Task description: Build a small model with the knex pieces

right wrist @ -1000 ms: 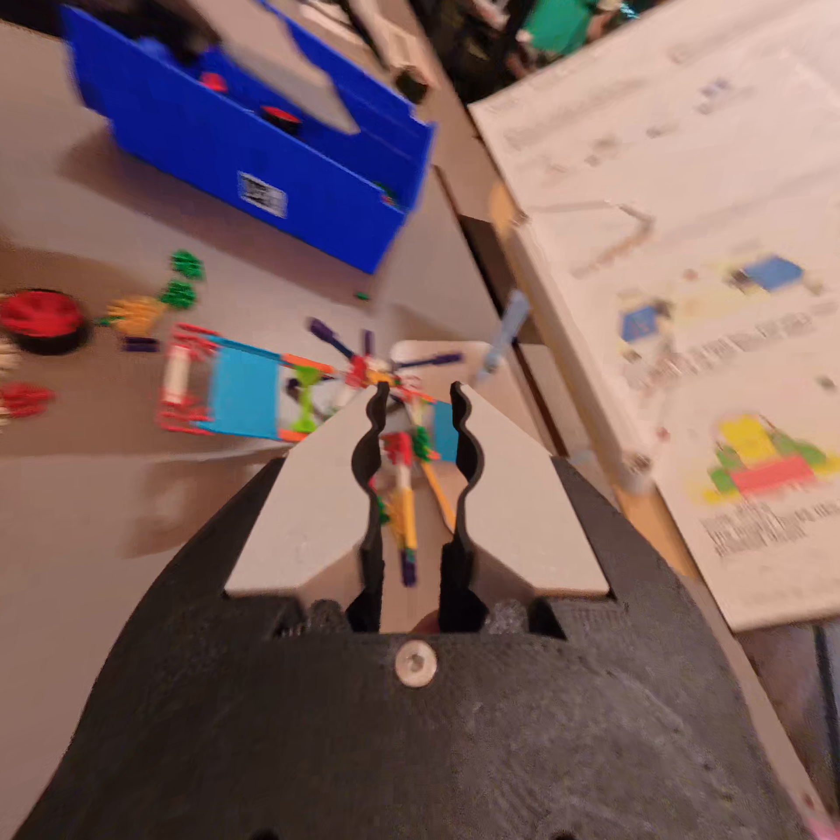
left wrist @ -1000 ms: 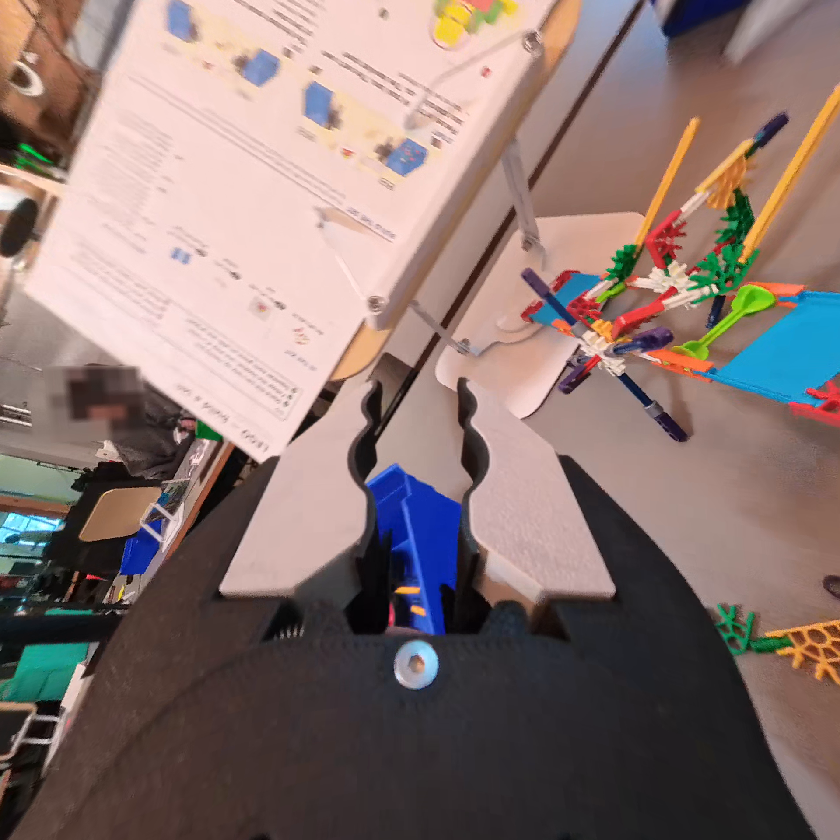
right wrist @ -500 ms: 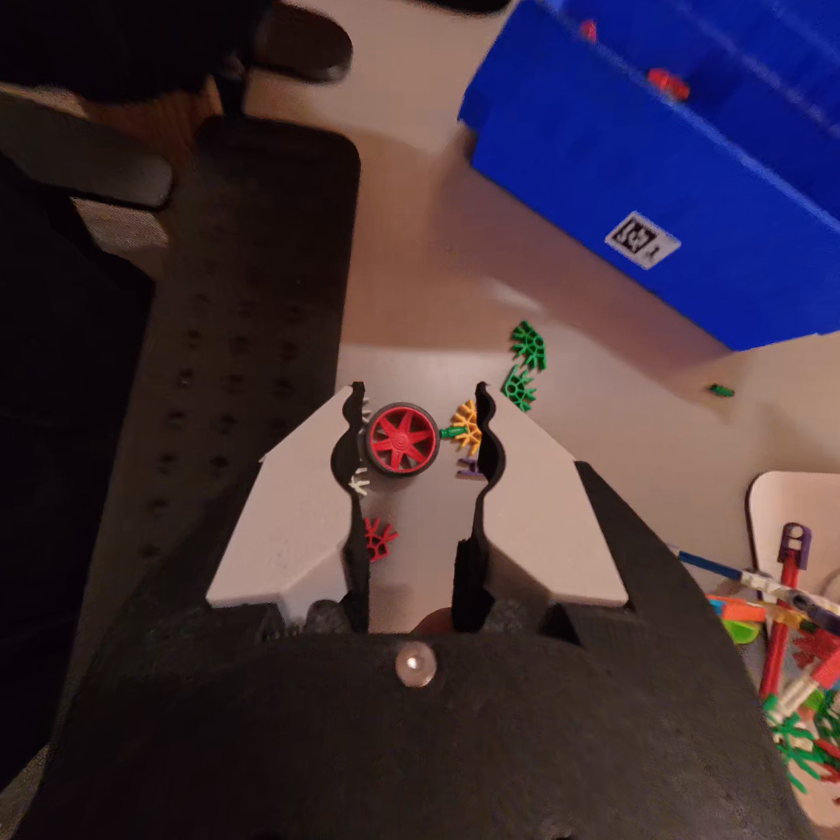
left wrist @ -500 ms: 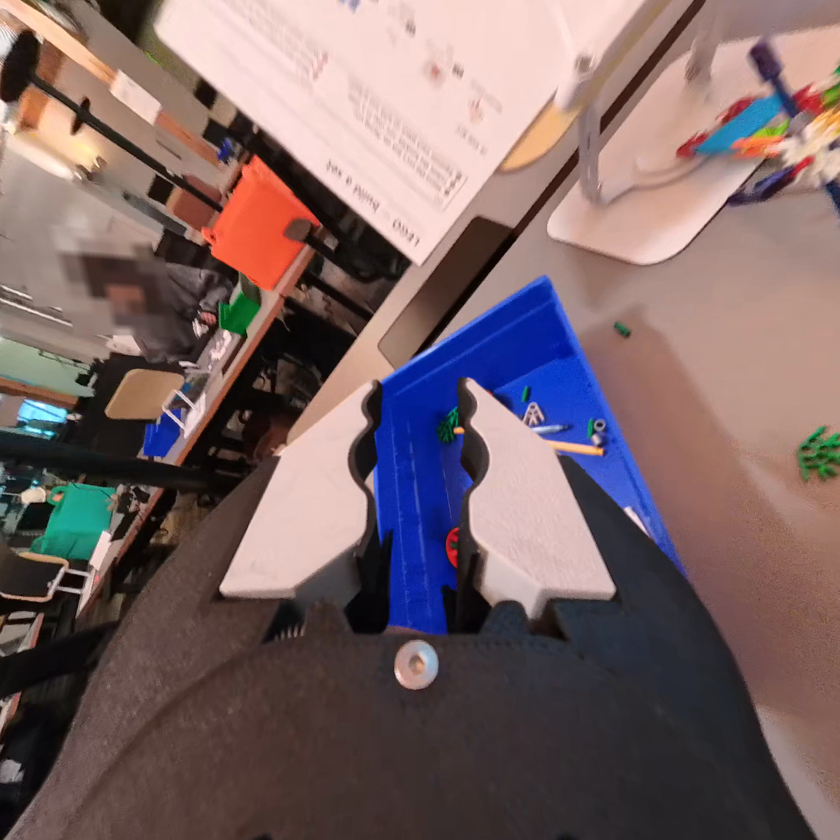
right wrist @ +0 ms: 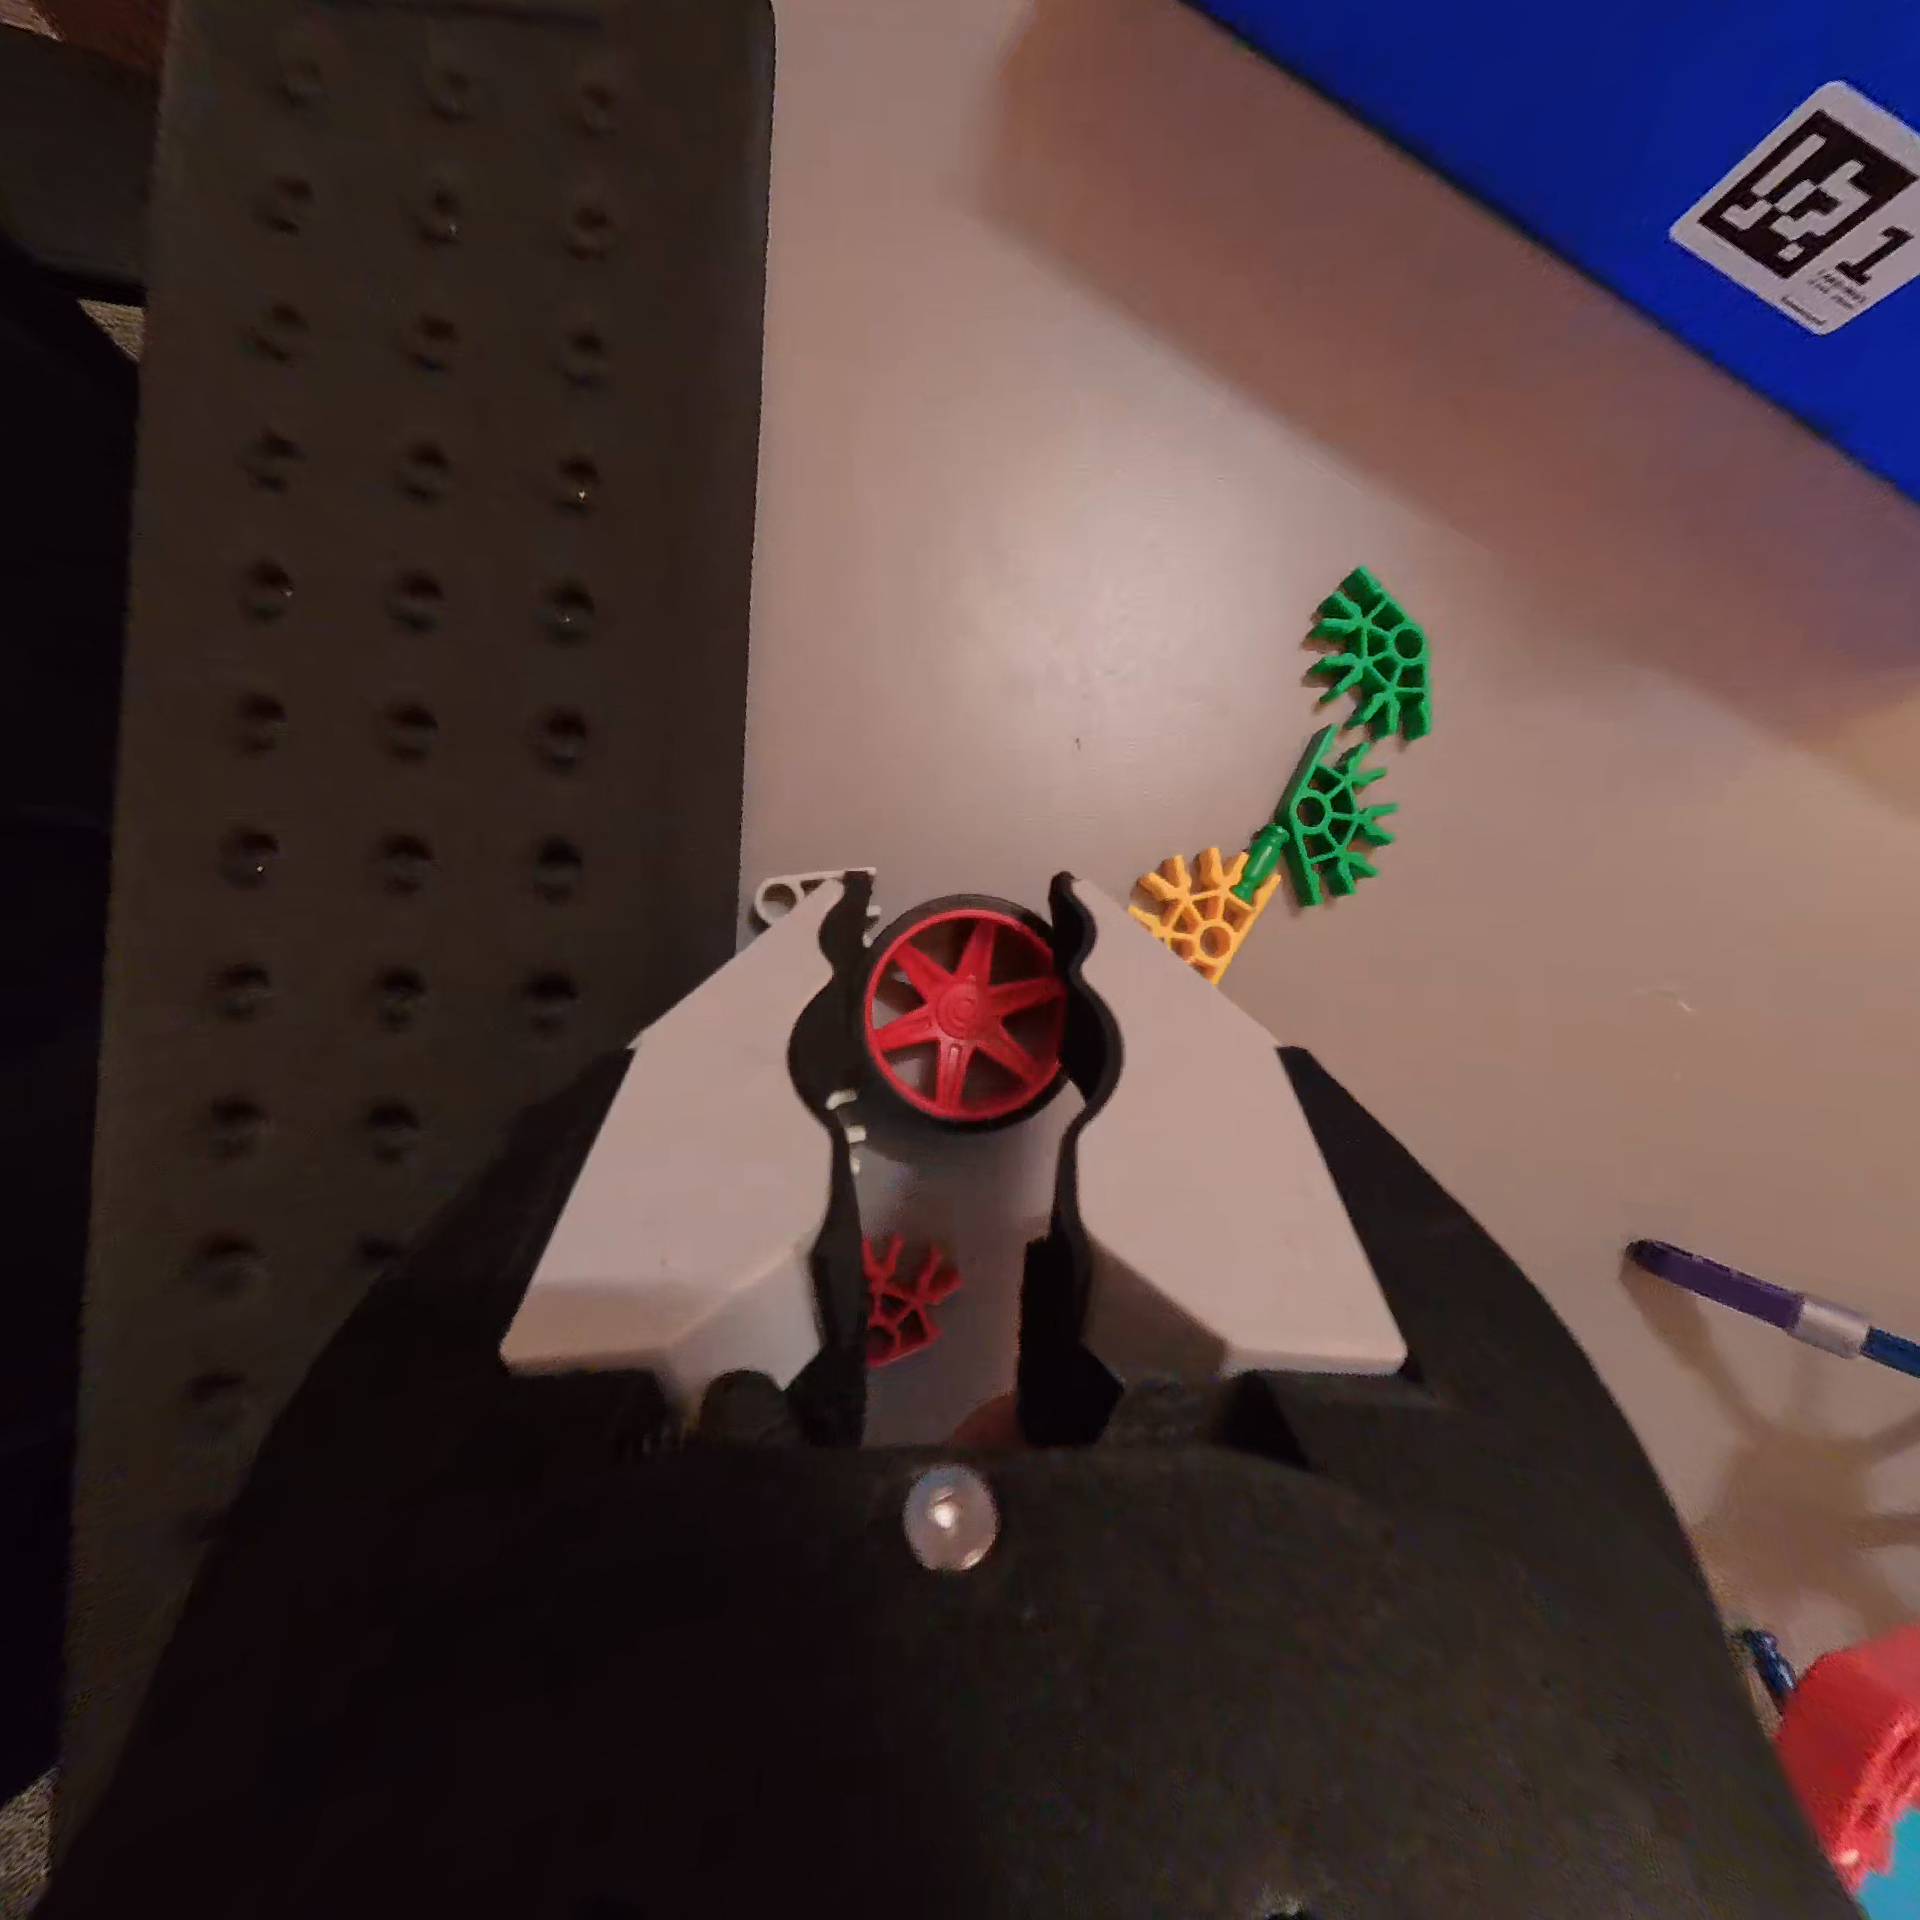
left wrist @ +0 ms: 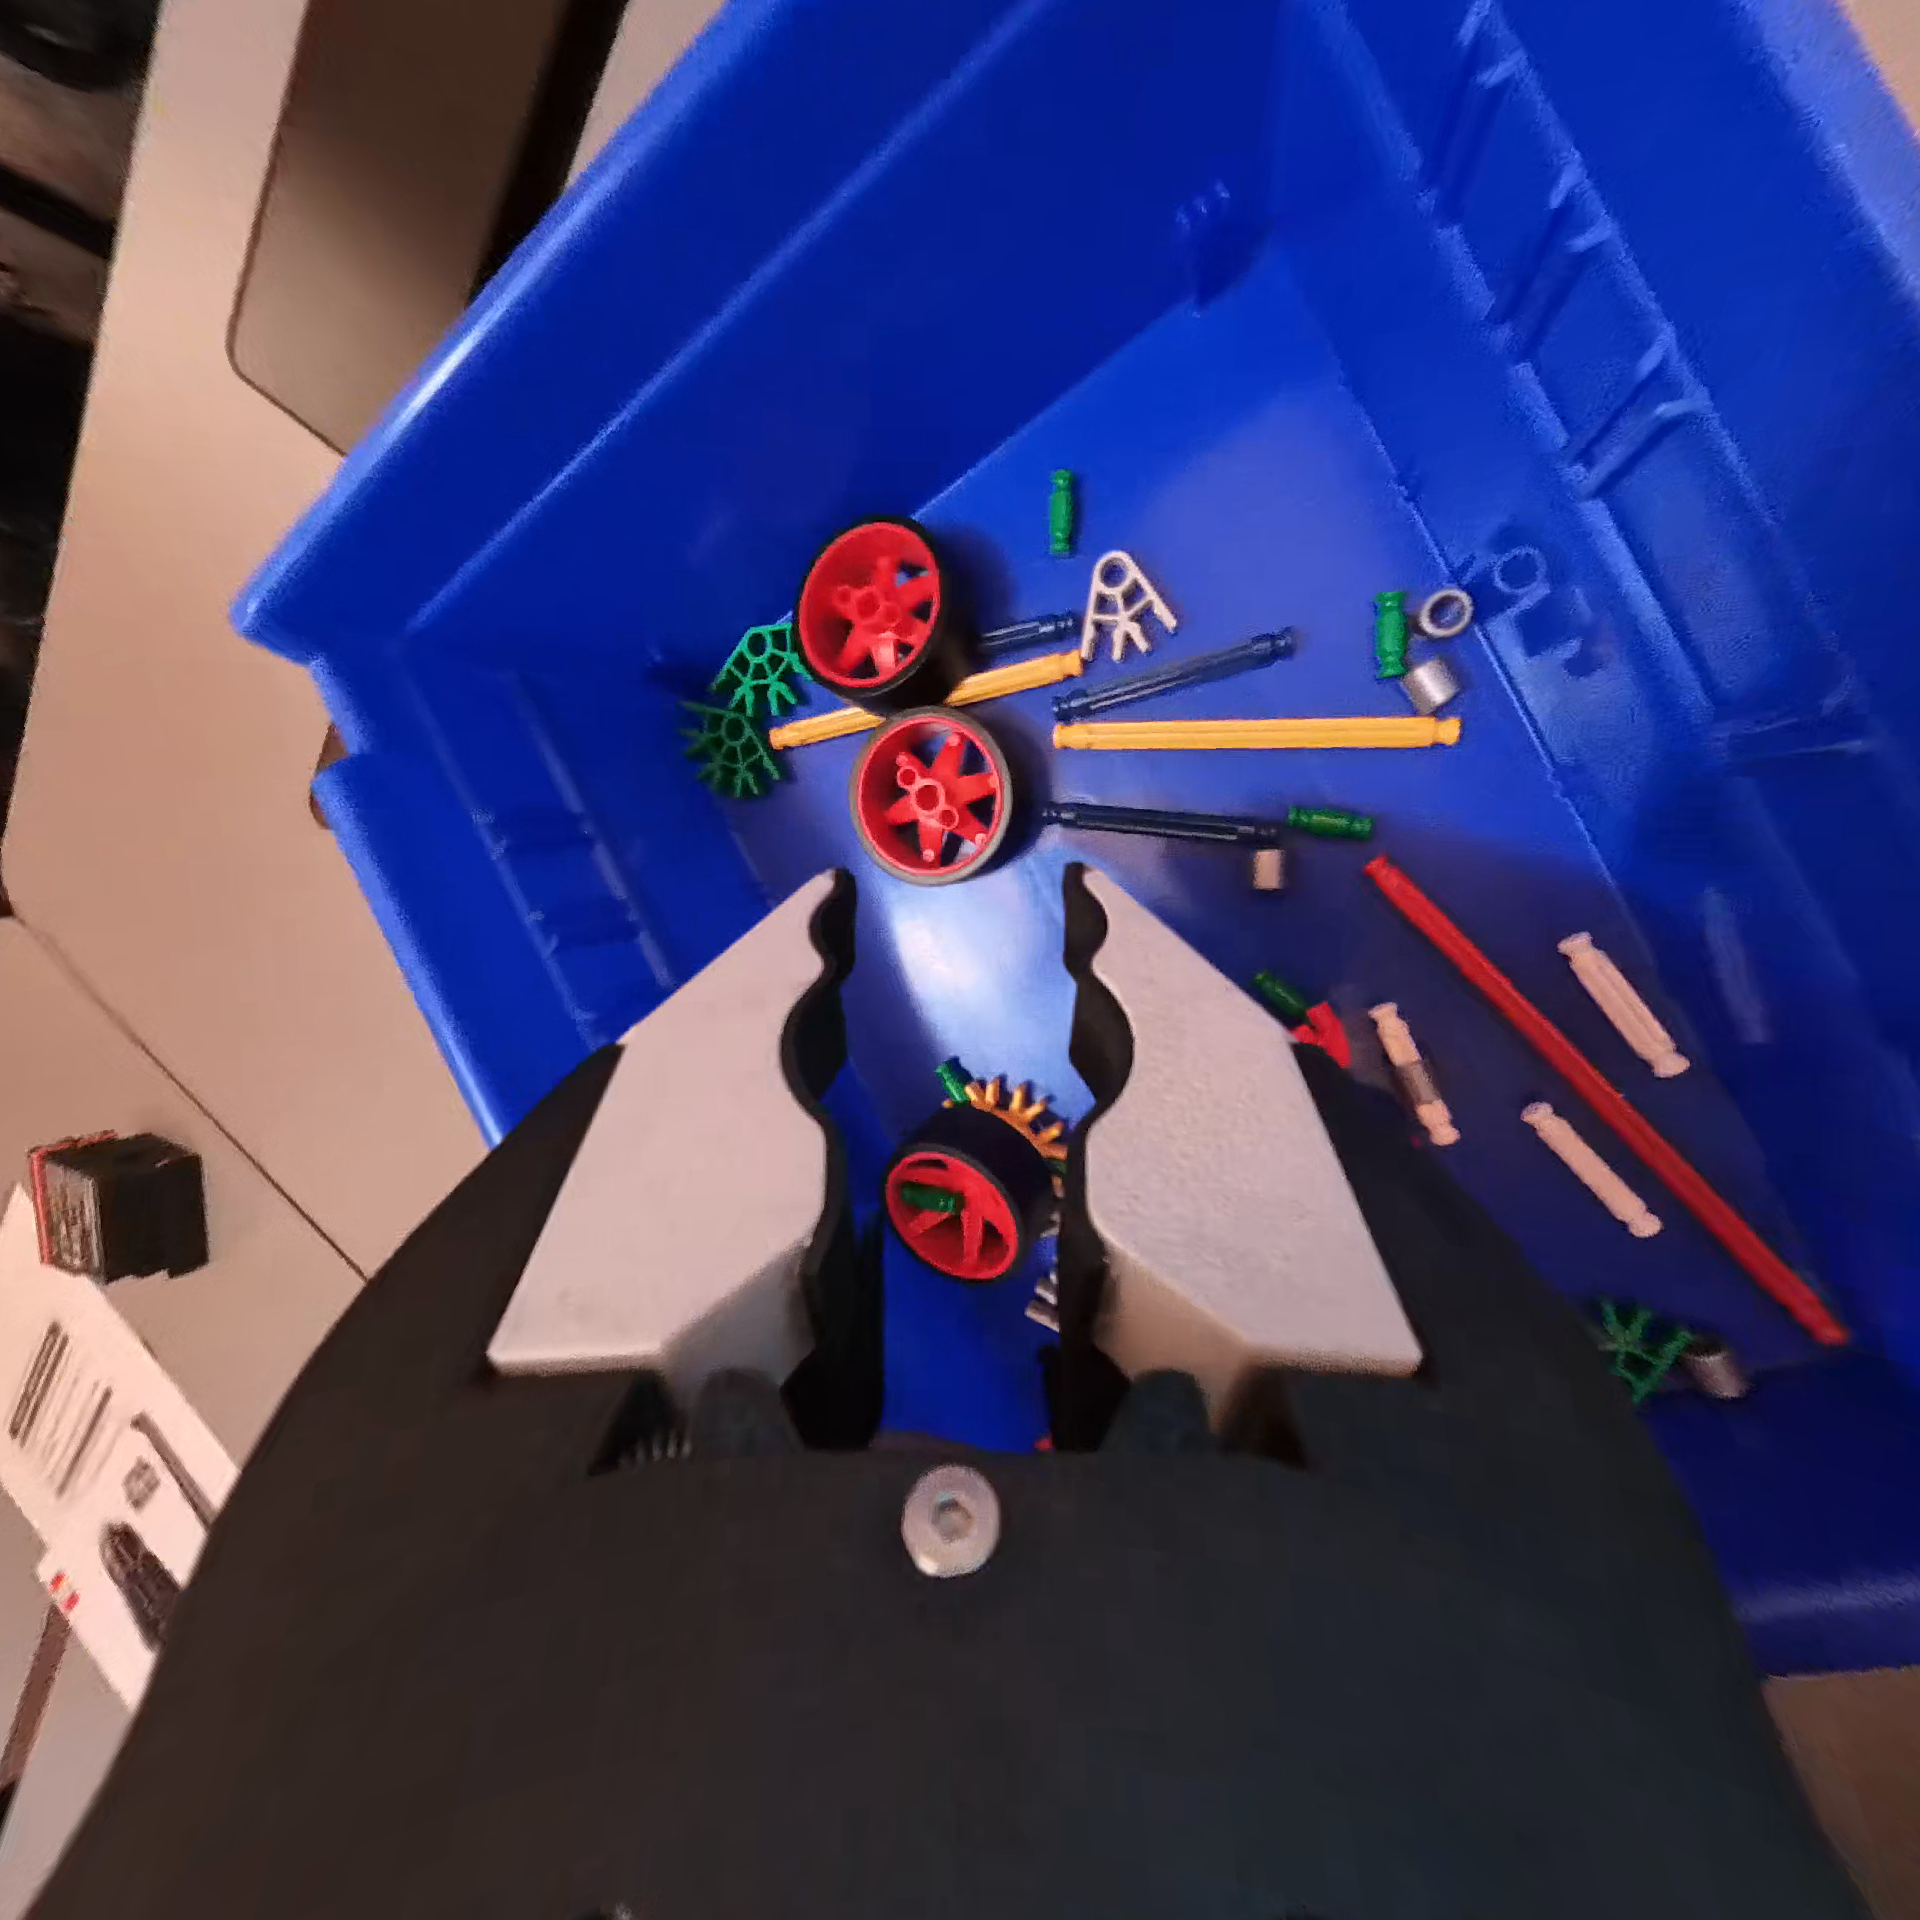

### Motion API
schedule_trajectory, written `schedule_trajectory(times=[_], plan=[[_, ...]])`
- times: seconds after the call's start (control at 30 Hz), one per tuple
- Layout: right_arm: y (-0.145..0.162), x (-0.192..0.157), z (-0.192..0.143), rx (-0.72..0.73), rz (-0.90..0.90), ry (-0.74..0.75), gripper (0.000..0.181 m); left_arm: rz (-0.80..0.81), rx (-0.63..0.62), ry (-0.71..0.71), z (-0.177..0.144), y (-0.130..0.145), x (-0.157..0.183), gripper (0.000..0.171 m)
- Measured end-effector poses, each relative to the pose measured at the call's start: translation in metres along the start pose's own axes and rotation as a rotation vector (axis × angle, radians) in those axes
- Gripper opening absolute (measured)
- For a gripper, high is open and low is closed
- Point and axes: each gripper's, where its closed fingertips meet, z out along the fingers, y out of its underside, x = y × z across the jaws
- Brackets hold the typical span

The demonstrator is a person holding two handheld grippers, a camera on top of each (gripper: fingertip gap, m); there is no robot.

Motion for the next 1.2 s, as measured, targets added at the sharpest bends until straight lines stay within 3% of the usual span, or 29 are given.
schedule_trajectory(times=[0.1,0.3,0.43,0.67,0.97,1.2], plan=[[-0.002,0.001,0.002,0.013,0.012,-0.02,0.022,0.008,-0.007,0.02,0.012,-0.005,-0.004,0.041],[-0.004,0.009,0.004,0.043,0.016,-0.004,0.034,-0.005,-0.05,0.012,0.03,0.0,-0.016,0.048],[-0.011,-0.001,0.003,0.1,0.01,-0.073,0.037,0.011,-0.101,0.045,0.051,0.009,-0.008,0.054],[-0.006,0.002,0.002,0.116,0.026,-0.082,0.036,-0.01,-0.08,0.059,0.061,0.002,-0.007,0.044],[-0.007,0.002,0.001,0.149,-0.008,-0.087,0.037,0.002,-0.009,0.031,0.023,-0.005,-0.016,0.043],[0.0,0.006,0.003,0.111,0.045,-0.118,0.052,0.042,-0.005,0.065,0.011,-0.003,-0.007,0.044]])
